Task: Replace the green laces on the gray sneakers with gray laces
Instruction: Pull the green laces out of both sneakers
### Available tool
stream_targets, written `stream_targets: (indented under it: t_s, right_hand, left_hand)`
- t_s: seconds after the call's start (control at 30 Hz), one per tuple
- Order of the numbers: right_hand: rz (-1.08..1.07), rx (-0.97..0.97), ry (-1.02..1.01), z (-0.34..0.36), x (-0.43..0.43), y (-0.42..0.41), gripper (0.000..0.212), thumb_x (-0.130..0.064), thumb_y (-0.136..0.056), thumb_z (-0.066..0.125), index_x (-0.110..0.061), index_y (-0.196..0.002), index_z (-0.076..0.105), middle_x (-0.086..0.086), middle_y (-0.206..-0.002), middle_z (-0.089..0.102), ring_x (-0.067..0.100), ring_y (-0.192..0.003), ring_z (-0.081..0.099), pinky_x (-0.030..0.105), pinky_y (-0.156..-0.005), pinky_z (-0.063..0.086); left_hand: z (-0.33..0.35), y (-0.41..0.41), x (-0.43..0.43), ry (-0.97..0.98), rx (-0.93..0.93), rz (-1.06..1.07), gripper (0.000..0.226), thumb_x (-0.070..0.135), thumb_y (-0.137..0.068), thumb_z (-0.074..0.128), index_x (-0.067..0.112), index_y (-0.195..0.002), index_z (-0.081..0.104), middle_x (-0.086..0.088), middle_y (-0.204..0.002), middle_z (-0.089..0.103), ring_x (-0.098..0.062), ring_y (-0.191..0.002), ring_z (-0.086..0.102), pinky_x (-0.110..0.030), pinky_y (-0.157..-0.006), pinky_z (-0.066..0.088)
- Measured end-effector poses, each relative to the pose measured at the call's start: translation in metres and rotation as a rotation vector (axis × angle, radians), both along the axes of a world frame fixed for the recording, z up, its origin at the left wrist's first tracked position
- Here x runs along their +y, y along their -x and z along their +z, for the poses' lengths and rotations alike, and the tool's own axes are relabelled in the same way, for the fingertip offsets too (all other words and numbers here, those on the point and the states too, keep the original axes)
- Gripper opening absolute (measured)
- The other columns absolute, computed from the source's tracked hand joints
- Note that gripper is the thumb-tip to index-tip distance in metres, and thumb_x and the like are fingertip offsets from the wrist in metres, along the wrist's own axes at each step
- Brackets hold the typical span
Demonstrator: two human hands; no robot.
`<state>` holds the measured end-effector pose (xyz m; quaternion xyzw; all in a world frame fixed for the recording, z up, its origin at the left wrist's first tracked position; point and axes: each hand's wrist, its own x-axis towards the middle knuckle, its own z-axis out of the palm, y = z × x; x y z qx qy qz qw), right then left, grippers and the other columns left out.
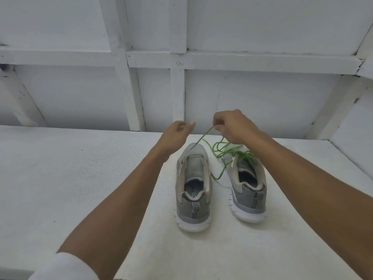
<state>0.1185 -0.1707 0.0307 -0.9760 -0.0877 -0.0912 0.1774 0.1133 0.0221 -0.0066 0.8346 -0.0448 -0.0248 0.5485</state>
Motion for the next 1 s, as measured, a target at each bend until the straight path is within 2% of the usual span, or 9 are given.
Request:
stream_targets:
  t_s: [0.1,0.2,0.3,0.47,0.57,0.7,0.8,0.9,1.0]
  right_hand:
    - [0.079,-0.063,-0.069,0.015,0.006,0.016,0.012,-0.020,-0.094,0.058,-0.026,-0.084,0.063,0.003,-0.096,0.064,0.021,-0.080,0.061,0.034,-0.072,0.051]
    - [0.095,-0.139,-0.107,0.028,0.007,0.031,0.010,-0.021,-0.093,0.059,-0.023,-0.087,0.066,0.001,-0.087,0.066,0.019,-0.078,0.062,0.034,-0.072,0.053]
    - [0.121,-0.153,-0.183,0.034,0.005,0.045,0.010,-0.024,-0.092,0.062,-0.022,-0.090,0.071,-0.006,-0.077,0.064,0.016,-0.070,0.062,0.031,-0.066,0.051]
    - [0.214,-0.122,-0.292,0.032,0.016,0.075,0.024,-0.030,-0.095,0.058,-0.034,-0.073,0.068,-0.009,-0.063,0.057,0.006,-0.057,0.053,0.022,-0.059,0.044]
    - [0.323,0.013,-0.218,0.027,0.023,0.099,0.023,-0.024,-0.098,0.052,-0.020,-0.113,0.069,-0.010,-0.077,0.061,-0.002,-0.064,0.057,0.015,-0.064,0.046]
    - [0.495,0.088,-0.040,0.043,0.009,0.130,0.019,-0.022,-0.098,0.053,-0.017,-0.107,0.069,-0.010,-0.081,0.065,0.005,-0.073,0.060,0.021,-0.068,0.047]
    - [0.476,-0.032,-0.178,0.065,-0.014,0.135,0.011,-0.018,-0.094,0.060,-0.023,-0.091,0.069,-0.009,-0.072,0.065,0.010,-0.067,0.061,0.022,-0.062,0.048]
    - [0.392,-0.207,-0.270,0.067,-0.028,0.126,0.013,-0.019,-0.092,0.061,-0.025,-0.082,0.065,-0.007,-0.070,0.062,0.011,-0.064,0.058,0.020,-0.059,0.045]
    - [0.396,-0.182,-0.282,0.041,-0.019,0.127,0.021,-0.032,-0.094,0.051,-0.037,-0.076,0.061,-0.012,-0.065,0.060,0.005,-0.061,0.056,0.015,-0.056,0.043]
  left_hand:
    - [0.030,0.021,-0.012,-0.111,-0.058,-0.230,0.058,0.056,-0.094,0.047,0.021,-0.140,0.045,0.009,-0.125,0.059,-0.011,-0.113,0.056,-0.028,-0.090,0.042]
    - [0.039,0.045,-0.013,-0.129,-0.086,-0.307,0.031,0.041,-0.098,0.051,0.015,-0.109,0.065,0.005,-0.090,0.072,-0.013,-0.084,0.069,-0.030,-0.077,0.052]
    - [0.047,0.066,-0.009,0.045,-0.074,-0.289,0.029,0.031,-0.100,0.050,0.010,-0.096,0.069,0.003,-0.069,0.066,-0.014,-0.066,0.065,-0.027,-0.065,0.049]
    - [0.071,0.079,-0.008,0.517,-0.136,-0.355,0.027,0.024,-0.099,0.049,0.004,-0.092,0.066,-0.004,-0.072,0.068,-0.017,-0.064,0.064,-0.023,-0.061,0.050]
    - [0.079,0.075,-0.010,0.666,-0.251,-0.253,0.023,0.018,-0.100,0.047,0.004,-0.097,0.066,-0.008,-0.084,0.073,-0.023,-0.081,0.070,-0.030,-0.074,0.056]
    - [0.070,0.064,0.005,0.082,-0.511,-0.258,0.023,0.019,-0.102,0.045,0.010,-0.108,0.066,0.001,-0.099,0.074,-0.021,-0.100,0.066,-0.042,-0.094,0.051]
    - [0.059,0.072,0.010,-0.185,-0.323,-0.605,0.027,0.020,-0.103,0.042,0.012,-0.107,0.067,0.002,-0.098,0.073,-0.018,-0.101,0.065,-0.042,-0.097,0.047]
    - [0.064,0.092,0.003,0.119,-0.087,-0.918,0.028,0.016,-0.101,0.037,0.003,-0.107,0.061,-0.011,-0.089,0.069,-0.033,-0.096,0.064,-0.039,-0.091,0.047]
    - [0.081,0.102,-0.011,0.527,-0.073,-1.008,0.027,0.010,-0.099,0.031,-0.002,-0.106,0.055,-0.010,-0.087,0.066,-0.035,-0.097,0.059,-0.044,-0.092,0.046]
